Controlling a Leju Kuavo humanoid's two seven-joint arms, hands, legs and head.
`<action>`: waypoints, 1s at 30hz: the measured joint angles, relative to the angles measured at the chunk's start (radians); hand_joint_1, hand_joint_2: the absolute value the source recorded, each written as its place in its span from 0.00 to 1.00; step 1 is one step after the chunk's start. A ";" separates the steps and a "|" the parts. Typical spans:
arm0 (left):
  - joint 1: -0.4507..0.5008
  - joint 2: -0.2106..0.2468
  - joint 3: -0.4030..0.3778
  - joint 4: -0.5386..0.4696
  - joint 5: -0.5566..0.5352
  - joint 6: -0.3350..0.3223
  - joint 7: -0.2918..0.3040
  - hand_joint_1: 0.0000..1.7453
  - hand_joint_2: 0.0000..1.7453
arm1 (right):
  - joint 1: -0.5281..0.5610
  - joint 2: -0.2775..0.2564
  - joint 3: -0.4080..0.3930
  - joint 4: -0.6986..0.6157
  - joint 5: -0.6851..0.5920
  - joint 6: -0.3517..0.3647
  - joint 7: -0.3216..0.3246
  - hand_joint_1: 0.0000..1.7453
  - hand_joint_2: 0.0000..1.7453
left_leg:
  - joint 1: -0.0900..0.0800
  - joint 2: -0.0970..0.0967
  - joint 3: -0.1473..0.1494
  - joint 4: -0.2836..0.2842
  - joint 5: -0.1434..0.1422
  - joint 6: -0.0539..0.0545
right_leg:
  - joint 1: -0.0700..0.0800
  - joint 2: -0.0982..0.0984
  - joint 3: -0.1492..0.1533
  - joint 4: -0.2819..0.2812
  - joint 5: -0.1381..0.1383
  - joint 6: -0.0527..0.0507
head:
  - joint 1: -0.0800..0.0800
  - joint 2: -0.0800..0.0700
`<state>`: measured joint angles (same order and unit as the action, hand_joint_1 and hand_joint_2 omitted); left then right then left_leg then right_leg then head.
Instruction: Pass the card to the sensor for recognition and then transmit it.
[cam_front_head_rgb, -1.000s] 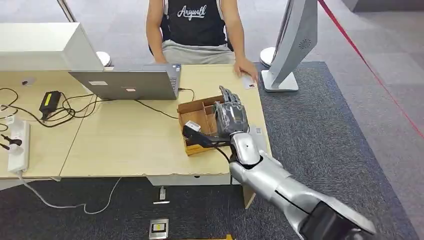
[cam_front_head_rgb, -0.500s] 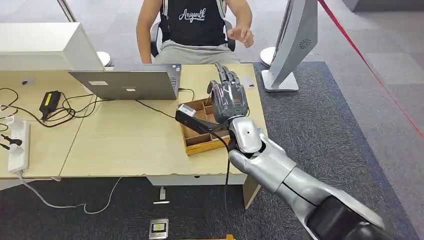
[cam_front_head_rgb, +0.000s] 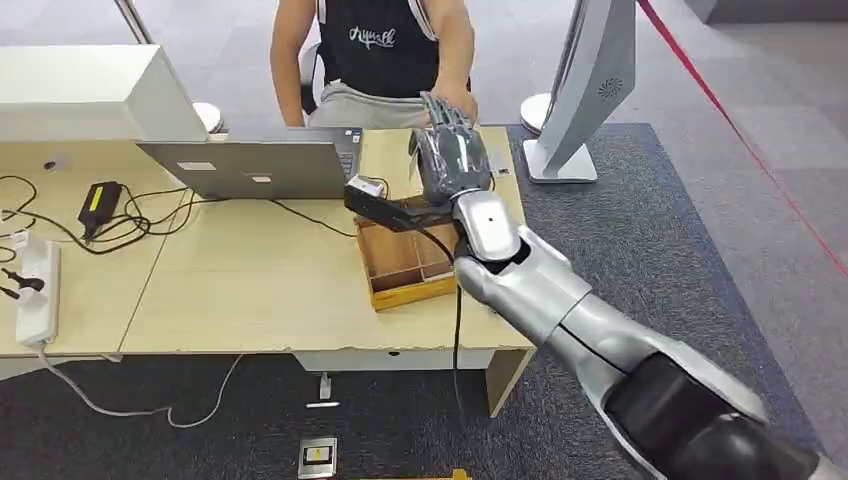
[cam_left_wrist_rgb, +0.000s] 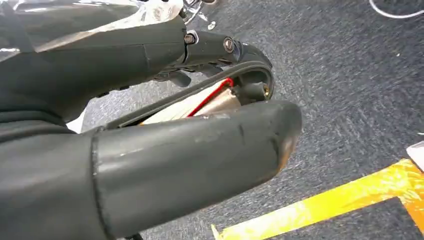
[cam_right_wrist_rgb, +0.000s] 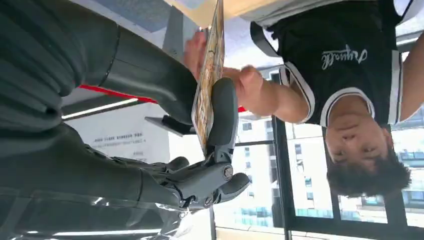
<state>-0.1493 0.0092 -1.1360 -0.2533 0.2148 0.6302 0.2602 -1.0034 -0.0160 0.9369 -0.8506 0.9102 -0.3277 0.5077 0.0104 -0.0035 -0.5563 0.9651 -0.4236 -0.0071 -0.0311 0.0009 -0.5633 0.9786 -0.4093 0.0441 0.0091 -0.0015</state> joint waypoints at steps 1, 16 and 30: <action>-0.001 0.000 0.000 0.000 0.000 0.000 0.000 0.00 0.00 | -0.017 0.010 0.000 0.024 -0.009 -0.004 0.001 1.00 1.00 | 0.000 0.000 0.000 0.000 0.000 0.000 | 0.000 0.000 0.000 0.000 0.000 0.000 | 0.000 0.000; 0.000 0.000 -0.008 0.000 0.003 0.002 0.000 0.00 0.00 | -0.111 0.079 0.000 0.260 -0.047 -0.020 0.078 1.00 1.00 | 0.000 0.000 0.000 0.000 0.000 0.000 | 0.000 0.000 0.000 0.000 0.000 0.000 | 0.000 0.000; 0.000 0.000 -0.015 0.000 0.002 0.000 -0.002 0.00 0.00 | -0.114 0.079 0.009 0.333 -0.047 -0.022 0.098 0.00 1.00 | 0.000 0.000 0.000 0.000 0.000 0.000 | 0.000 0.000 0.000 0.000 0.000 0.000 | 0.000 0.000</action>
<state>-0.1490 0.0092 -1.1509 -0.2529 0.2171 0.6302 0.2579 -1.1173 0.0633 0.9457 -0.5181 0.8636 -0.3498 0.6054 0.0105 -0.0037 -0.5563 0.9652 -0.4238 -0.0070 -0.0310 0.0009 -0.5635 0.9782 -0.4094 0.0441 0.0095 -0.0015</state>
